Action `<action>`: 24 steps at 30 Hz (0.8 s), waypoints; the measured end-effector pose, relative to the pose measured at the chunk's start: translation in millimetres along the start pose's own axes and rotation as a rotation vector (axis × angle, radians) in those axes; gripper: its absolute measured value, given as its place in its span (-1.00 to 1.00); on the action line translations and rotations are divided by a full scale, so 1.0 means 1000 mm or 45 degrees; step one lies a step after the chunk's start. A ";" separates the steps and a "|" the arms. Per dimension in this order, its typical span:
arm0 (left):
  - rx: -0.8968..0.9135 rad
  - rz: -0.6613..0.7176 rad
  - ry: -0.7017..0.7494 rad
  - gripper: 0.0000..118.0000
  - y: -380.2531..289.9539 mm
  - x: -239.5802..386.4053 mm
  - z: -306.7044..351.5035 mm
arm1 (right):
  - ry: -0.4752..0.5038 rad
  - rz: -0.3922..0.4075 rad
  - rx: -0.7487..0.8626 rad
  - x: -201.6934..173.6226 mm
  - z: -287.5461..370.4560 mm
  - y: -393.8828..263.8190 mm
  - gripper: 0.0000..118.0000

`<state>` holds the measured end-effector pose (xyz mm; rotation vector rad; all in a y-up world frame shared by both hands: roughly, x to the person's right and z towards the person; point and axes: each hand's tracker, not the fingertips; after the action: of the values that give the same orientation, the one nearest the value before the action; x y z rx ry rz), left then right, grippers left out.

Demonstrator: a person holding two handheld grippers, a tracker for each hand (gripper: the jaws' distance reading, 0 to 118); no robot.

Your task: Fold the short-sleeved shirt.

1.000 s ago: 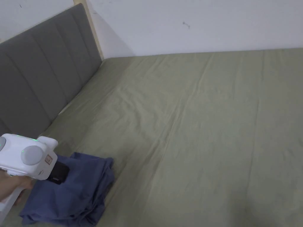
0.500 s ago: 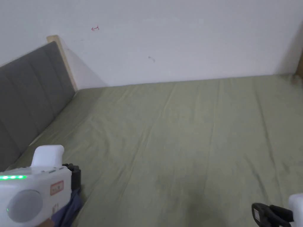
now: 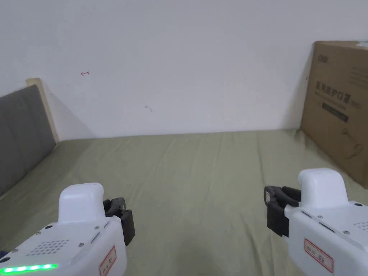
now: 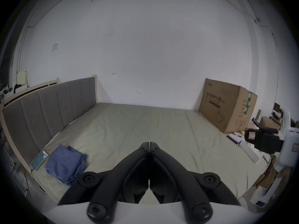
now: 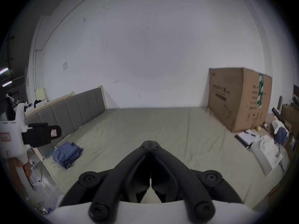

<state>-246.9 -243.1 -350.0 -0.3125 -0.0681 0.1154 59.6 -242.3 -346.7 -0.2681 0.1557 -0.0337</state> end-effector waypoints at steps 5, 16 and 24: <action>0.152 -0.030 0.103 -0.97 0.006 0.025 0.018 | -0.028 -0.032 0.055 0.001 0.023 0.005 -1.00; 0.203 -0.202 0.158 0.99 -0.012 0.053 0.037 | -0.076 -0.158 0.042 -0.001 0.056 -0.019 1.00; 0.044 -0.011 0.194 0.99 0.004 0.049 0.042 | -0.134 -0.135 0.071 0.005 0.060 -0.006 1.00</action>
<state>-202.8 -220.1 -308.7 -0.2857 0.0833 0.0835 74.0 -232.8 -289.1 -0.2214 0.0355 -0.1284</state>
